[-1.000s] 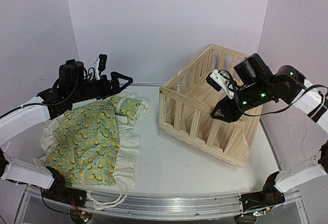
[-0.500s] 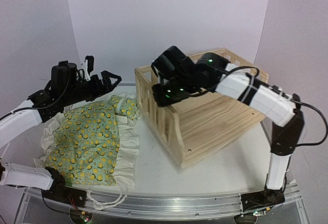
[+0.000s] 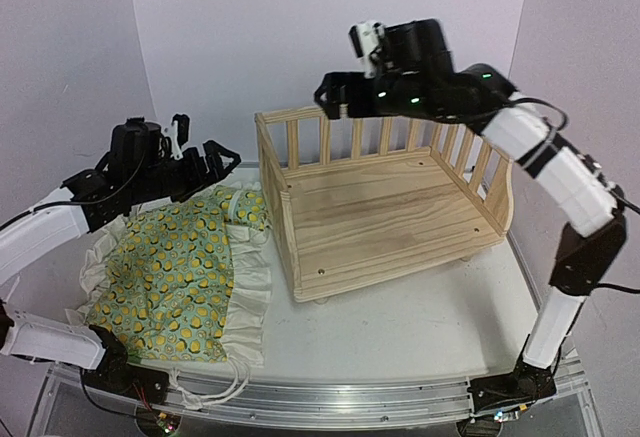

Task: Set up the pet bed

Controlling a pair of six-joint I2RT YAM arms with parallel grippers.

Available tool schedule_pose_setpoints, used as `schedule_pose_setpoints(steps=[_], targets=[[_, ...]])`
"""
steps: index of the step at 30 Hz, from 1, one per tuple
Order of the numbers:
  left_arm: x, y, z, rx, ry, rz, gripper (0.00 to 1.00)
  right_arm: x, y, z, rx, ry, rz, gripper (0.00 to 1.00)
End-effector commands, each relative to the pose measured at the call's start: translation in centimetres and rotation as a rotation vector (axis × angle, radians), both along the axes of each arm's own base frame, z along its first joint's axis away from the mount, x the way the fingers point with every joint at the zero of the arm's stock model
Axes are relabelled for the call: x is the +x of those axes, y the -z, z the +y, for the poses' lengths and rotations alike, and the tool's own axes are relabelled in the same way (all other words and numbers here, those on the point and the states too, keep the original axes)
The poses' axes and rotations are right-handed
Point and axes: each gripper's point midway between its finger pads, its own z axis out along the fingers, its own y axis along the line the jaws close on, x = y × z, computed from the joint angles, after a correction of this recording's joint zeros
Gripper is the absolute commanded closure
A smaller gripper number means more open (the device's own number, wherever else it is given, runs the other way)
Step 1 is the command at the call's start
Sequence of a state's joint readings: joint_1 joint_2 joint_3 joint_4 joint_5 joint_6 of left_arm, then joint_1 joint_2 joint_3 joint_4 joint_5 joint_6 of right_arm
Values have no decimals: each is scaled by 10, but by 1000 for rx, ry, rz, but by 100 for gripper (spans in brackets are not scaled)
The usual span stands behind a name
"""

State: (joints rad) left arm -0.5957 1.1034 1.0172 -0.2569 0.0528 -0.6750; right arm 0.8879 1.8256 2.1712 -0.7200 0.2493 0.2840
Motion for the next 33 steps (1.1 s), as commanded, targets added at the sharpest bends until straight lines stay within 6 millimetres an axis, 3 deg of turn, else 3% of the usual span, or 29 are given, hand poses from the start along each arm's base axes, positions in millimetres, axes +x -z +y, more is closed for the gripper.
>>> schedule_pose_setpoints(steps=[1, 4, 7, 9, 12, 16, 20, 28, 33], targets=[[24, -38, -27, -37, 49, -46, 1, 13, -59, -146, -103, 233, -157, 2], [41, -44, -44, -52, 67, -27, 1, 30, -52, -230, -238, 431, -144, 2], [55, -44, -55, -53, 73, -16, 0, 52, -43, -293, -293, 572, -114, 2], [63, -50, -62, -58, 82, -28, 1, 68, -30, -327, -350, 628, -79, 2], [76, -51, -78, -40, 126, -29, 1, 93, -2, -359, -373, 665, 12, 2], [85, -51, -96, -37, 183, -16, 2, 118, 37, -379, -386, 645, 114, 2], [92, -48, -103, -26, 200, -16, 5, 129, 64, -388, -367, 628, 186, 7], [108, -50, -122, -21, 245, -32, 12, 125, 101, -398, -358, 672, 278, 27], [121, -48, -140, -24, 290, -41, 13, 115, 113, -399, -335, 692, 304, 32]])
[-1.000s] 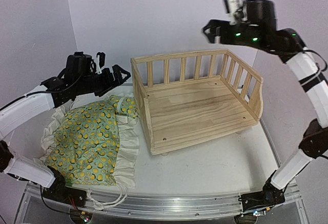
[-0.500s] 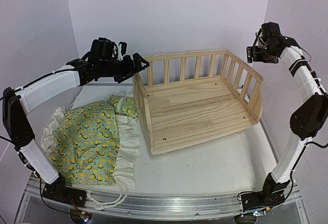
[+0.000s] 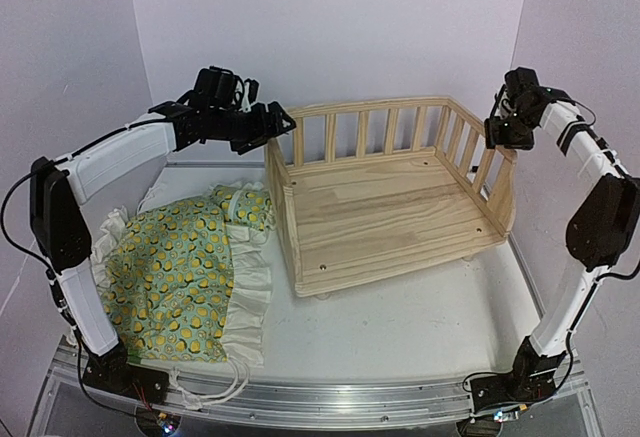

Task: Set up the pet bed

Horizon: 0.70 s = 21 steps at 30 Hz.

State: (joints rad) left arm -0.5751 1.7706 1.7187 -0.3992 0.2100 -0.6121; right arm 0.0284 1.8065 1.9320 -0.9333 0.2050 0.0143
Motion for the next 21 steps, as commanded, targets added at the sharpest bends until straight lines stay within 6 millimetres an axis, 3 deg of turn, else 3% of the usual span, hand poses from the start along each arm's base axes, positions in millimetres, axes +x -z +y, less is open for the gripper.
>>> schedule_pose_setpoints(steps=[1, 8, 11, 13, 16, 17, 21], targets=[[3, -40, -42, -95, 150, -116, 14, -11, -21, -2, 37, 43, -78, 34], [10, -45, -76, -142, 227, -117, 16, -42, -33, -27, 36, 194, -127, 46], [10, -47, -86, -148, 245, -127, 16, -60, -36, -42, 52, 257, -156, 47], [12, -46, -86, -140, 241, -132, 16, -68, -38, -42, 64, 256, -181, 44], [16, -57, -68, -47, 184, -187, 11, -73, -49, -45, 42, 261, -212, 32], [16, -66, -56, 1, 157, -215, 8, -73, -54, -45, 35, 258, -217, 23], [1, -90, 27, 153, 34, -288, 1, -81, -94, -43, 28, 232, -274, 7]])
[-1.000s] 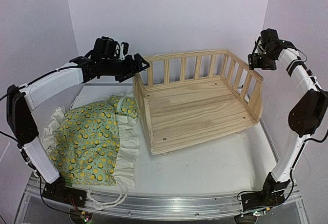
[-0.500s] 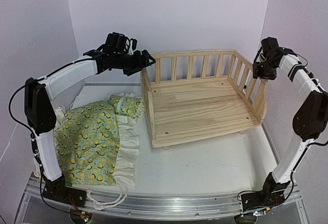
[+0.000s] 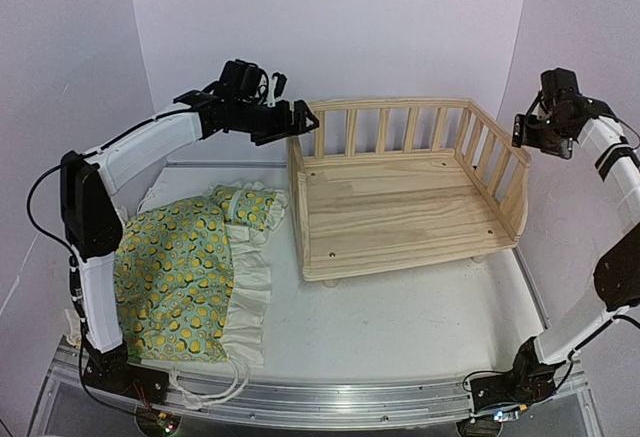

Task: Set up the pet bed

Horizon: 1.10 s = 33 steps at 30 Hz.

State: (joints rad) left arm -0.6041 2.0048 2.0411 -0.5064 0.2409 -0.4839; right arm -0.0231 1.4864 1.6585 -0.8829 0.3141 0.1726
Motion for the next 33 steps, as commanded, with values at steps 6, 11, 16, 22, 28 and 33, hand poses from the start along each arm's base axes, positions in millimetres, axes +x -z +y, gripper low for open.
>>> schedule_pose_setpoints(steps=[6, 11, 16, 22, 28, 33], targets=[[-69, -35, 215, 205, -387, -133, 1, -10, -92, 77, 3, -232, -213, 4], [-77, 96, 255, 437, -503, 150, 2, -21, -94, 199, 98, -559, -227, 4], [-55, 180, 267, 625, -540, 317, 2, -46, -90, 272, 145, -744, -211, 4], [-38, 245, 273, 761, -557, 411, 15, -67, -85, 306, 169, -812, -204, 4], [-55, 203, 273, 707, -551, 314, 81, -74, -99, 316, 201, -843, -256, 3], [-86, 87, 235, 442, -337, 0, 100, -86, -130, 356, 379, -1020, -325, 4]])
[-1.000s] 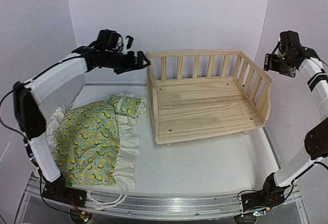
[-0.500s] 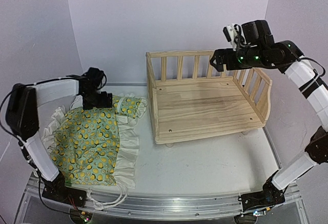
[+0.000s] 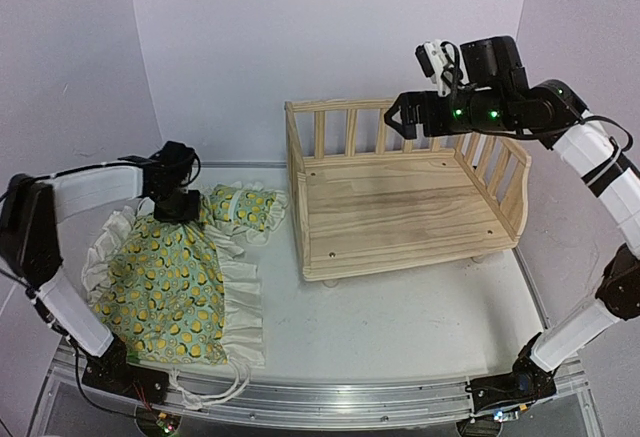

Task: Set up the pet bed

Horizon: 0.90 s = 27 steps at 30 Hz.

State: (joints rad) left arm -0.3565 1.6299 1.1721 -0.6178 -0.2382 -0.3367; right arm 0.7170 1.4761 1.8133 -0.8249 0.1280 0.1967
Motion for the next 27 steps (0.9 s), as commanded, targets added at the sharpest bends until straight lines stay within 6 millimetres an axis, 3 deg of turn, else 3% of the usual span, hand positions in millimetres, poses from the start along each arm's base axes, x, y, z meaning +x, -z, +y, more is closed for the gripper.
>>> schedule_pose_setpoints(steps=[1, 2, 5, 9, 15, 20, 21, 24, 27], targets=[[-23, -141, -44, -248, 300, -378, 100, -17, -62, 44, 270, -210, -70, 4], [-38, -166, -61, -329, 410, -442, 100, -21, -70, 54, 330, -260, -65, 4], [-85, -228, -84, -461, 645, -639, 100, -41, -93, 90, 528, -455, -29, 2], [-119, -268, -96, -548, 796, -773, 100, -57, -120, 136, 695, -626, -18, 2], [-138, -288, -106, -625, 882, -808, 100, -52, -112, 203, 716, -649, 9, 2], [-145, -295, -108, -657, 906, -816, 100, -68, -89, 250, 695, -690, 43, 2], [-147, -297, -108, -661, 910, -821, 100, -70, -83, 256, 694, -685, 59, 2], [-151, -302, -108, -668, 915, -835, 100, -75, -74, 269, 701, -648, 88, 16], [-154, -305, -105, -665, 911, -853, 100, -72, -66, 264, 685, -539, 76, 19]])
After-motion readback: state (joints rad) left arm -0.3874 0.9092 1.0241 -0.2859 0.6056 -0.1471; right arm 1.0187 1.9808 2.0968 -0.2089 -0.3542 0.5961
